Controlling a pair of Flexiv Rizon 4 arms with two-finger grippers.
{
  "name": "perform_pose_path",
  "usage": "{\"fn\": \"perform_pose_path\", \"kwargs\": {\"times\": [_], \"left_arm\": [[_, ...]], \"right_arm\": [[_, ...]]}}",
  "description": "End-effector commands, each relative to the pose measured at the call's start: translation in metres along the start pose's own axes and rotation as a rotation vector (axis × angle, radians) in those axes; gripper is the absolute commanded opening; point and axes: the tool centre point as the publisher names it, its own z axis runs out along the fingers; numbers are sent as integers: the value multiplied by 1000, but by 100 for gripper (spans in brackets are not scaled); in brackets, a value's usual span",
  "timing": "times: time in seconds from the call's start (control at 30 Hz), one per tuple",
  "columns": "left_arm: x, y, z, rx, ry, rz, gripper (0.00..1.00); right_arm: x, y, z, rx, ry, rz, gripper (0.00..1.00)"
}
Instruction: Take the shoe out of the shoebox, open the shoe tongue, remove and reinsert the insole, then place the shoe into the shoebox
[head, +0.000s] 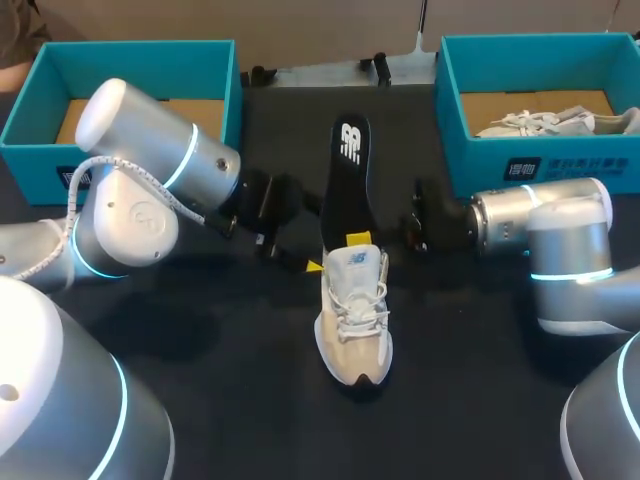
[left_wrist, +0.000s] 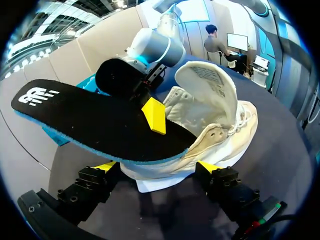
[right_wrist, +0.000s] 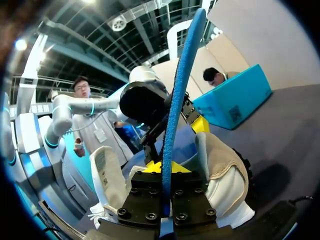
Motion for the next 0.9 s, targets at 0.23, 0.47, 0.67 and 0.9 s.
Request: {"fn": "perform_pose_path", "kwargs": {"times": [0.23,0.47,0.67,0.9], "left_arm": [[1,0,1,-2,-2,0,100],[1,0,1,-2,-2,0,100],[1,0,1,-2,-2,0,100],[1,0,1,-2,-2,0,100]], "right_arm": [[6,-9,0,-8,-75,-6,0],[2,-19,-2,-7,-89,13,0],[3,-28,-1,-11,-93,34,0],[2,-19,-3,-16,-96,2,0]]}}
